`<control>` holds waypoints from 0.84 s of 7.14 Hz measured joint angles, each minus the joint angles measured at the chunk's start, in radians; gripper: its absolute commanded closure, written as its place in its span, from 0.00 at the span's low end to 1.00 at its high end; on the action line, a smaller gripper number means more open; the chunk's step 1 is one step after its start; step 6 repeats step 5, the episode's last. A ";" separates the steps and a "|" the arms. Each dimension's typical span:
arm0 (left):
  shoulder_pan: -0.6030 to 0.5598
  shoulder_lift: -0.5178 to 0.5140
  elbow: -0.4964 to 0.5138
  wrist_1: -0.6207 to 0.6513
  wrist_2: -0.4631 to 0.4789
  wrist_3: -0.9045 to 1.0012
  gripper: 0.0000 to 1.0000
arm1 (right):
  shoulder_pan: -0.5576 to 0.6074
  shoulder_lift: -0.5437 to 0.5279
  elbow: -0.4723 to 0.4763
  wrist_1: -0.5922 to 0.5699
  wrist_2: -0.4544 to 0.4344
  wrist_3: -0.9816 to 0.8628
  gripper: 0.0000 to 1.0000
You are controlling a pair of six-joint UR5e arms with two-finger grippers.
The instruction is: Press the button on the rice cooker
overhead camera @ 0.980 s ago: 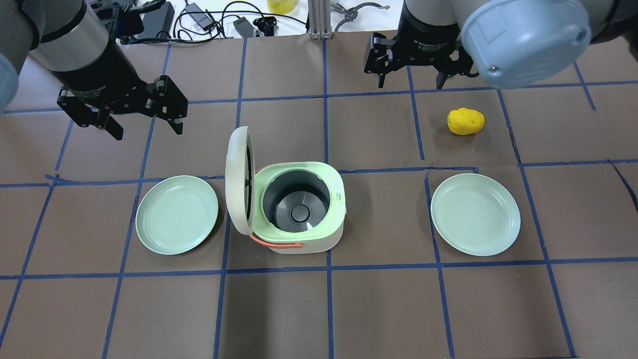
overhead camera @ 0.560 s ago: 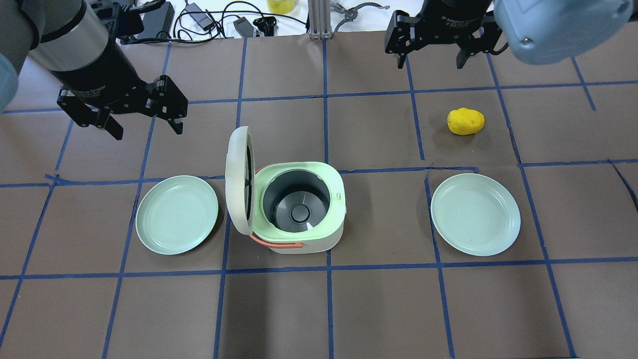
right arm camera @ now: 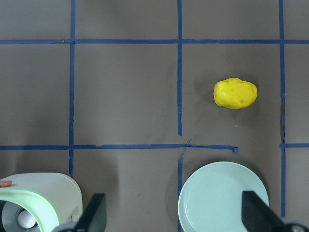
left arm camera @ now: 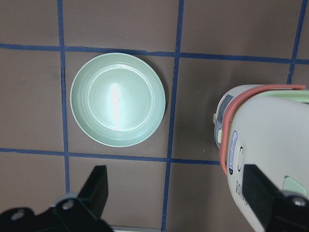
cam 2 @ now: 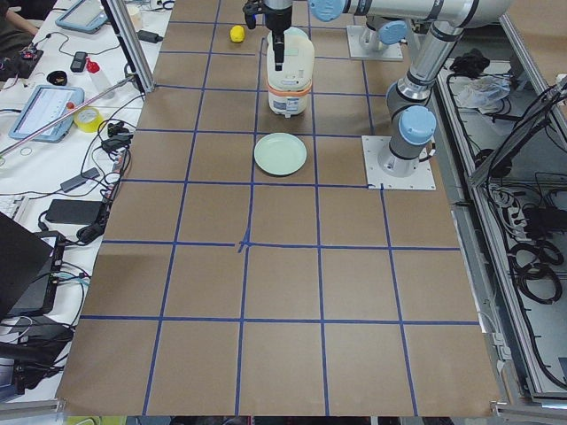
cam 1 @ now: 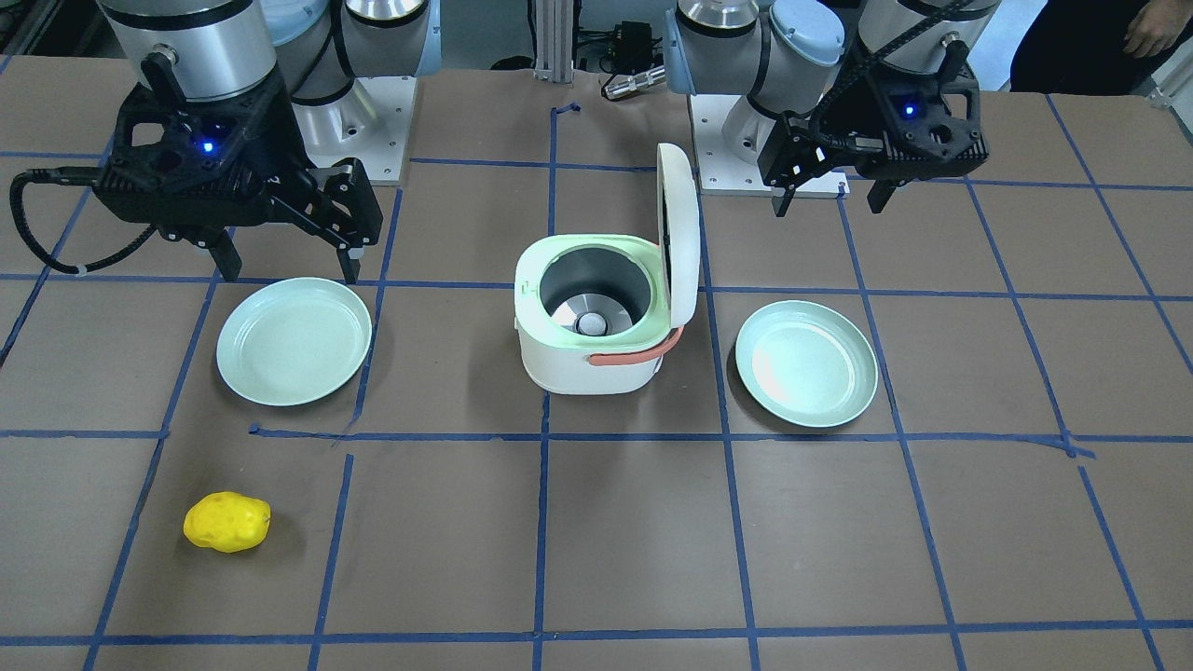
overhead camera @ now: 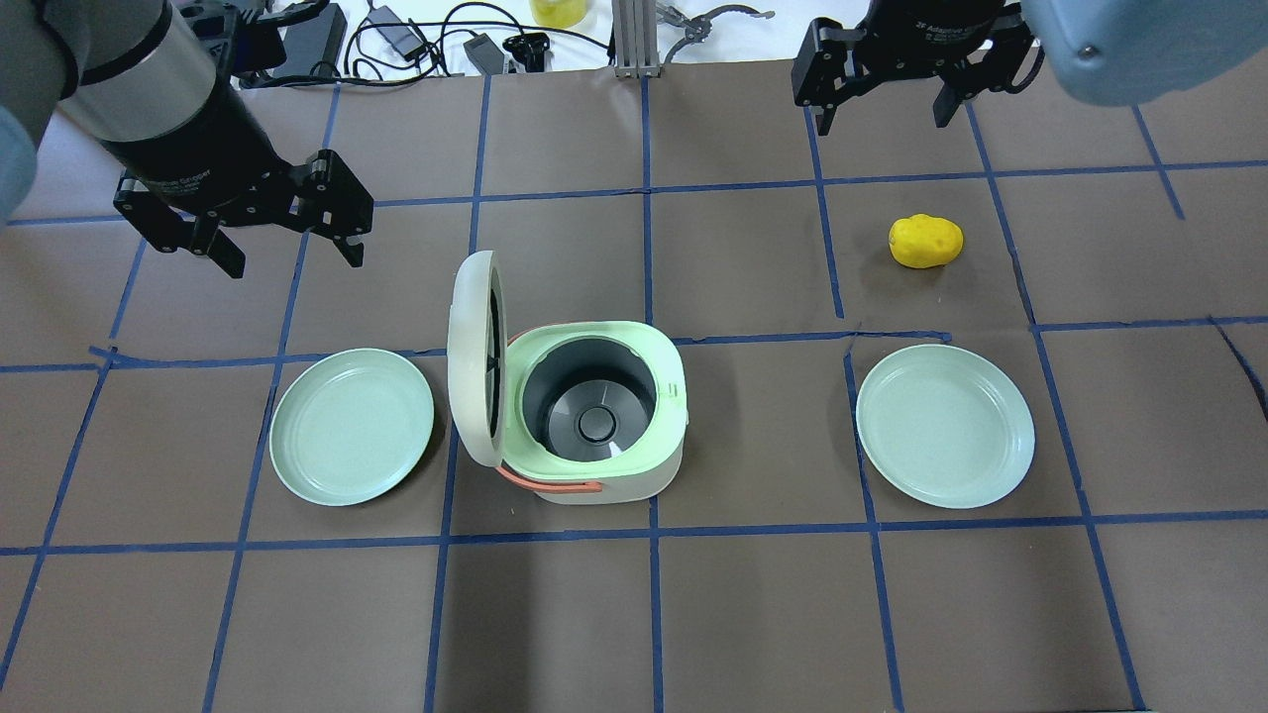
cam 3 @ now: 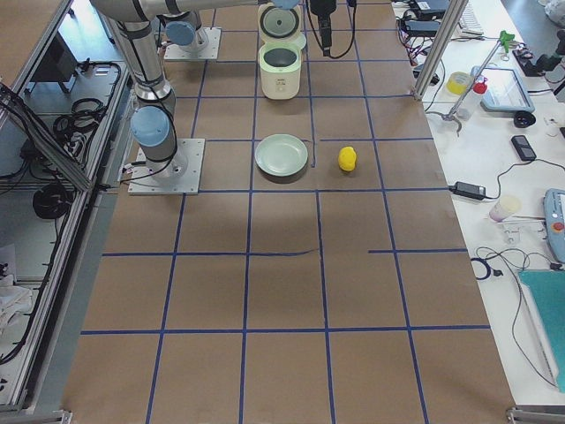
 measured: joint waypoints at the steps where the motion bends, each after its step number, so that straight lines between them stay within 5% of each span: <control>1: 0.000 0.000 0.000 0.000 0.000 0.000 0.00 | -0.001 0.000 -0.003 0.010 0.006 -0.003 0.00; 6: 0.000 0.000 0.000 0.000 0.000 0.000 0.00 | 0.003 -0.002 -0.004 0.017 0.022 0.003 0.00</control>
